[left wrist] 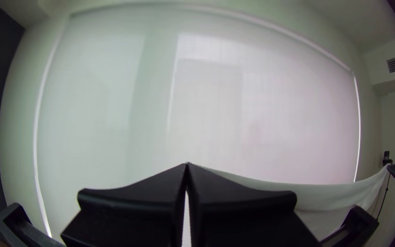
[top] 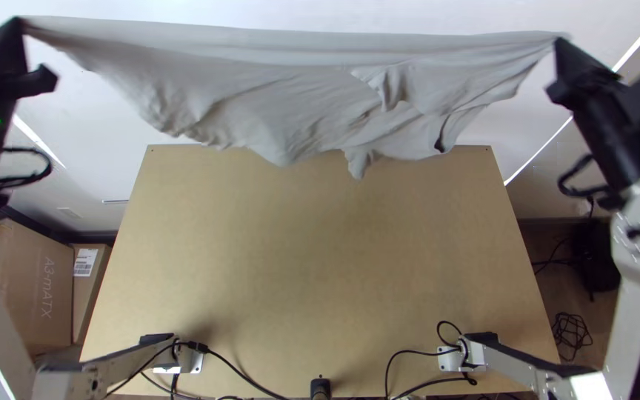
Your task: Fold the t-shirt
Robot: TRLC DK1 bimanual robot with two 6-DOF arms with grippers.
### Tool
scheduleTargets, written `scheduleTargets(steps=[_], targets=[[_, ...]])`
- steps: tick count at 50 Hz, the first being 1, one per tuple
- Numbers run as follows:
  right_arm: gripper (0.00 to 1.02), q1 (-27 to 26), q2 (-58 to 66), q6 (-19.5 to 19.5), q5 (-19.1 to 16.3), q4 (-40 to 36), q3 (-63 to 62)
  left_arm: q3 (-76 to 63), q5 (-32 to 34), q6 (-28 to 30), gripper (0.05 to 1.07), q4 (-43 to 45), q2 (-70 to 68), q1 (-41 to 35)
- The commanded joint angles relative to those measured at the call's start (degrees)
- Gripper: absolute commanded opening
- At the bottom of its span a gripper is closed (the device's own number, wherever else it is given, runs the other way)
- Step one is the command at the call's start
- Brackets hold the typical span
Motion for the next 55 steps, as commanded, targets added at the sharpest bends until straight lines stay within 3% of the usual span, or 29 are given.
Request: scheduleTargets(steps=[1,7,18,26,34,43,55], targets=[[0.02,2.97,-8.28,1.74,1.23,2.08,0.55,0.39,-1.49,-1.76,0.08,-0.33,-7.38,0.86],[0.02,5.95,-13.46,3.06,1.23,1.99,0.02,0.3,-1.05,-4.57,0.08,-2.97,-12.57,0.33],[0.02,6.13,-16.45,4.38,0.52,-0.03,3.01,-0.23,-0.35,-6.24,0.08,-6.75,-19.07,-3.8],[0.02,6.13,-16.36,5.61,0.44,-3.46,0.2,-2.69,0.44,-6.77,0.08,-14.57,-20.04,-5.73],[0.02,7.1,-19.0,9.04,0.35,-6.1,-15.1,-18.77,0.53,-8.79,0.08,-18.7,-27.07,-9.07],[0.02,11.58,-24.89,10.09,0.52,-4.69,-39.27,-44.7,5.45,-10.11,0.08,-19.76,-37.09,-12.68],[0.02,11.4,-24.54,10.09,1.23,4.89,-60.27,-65.88,10.02,-8.26,0.08,-18.79,-36.74,-12.68]])
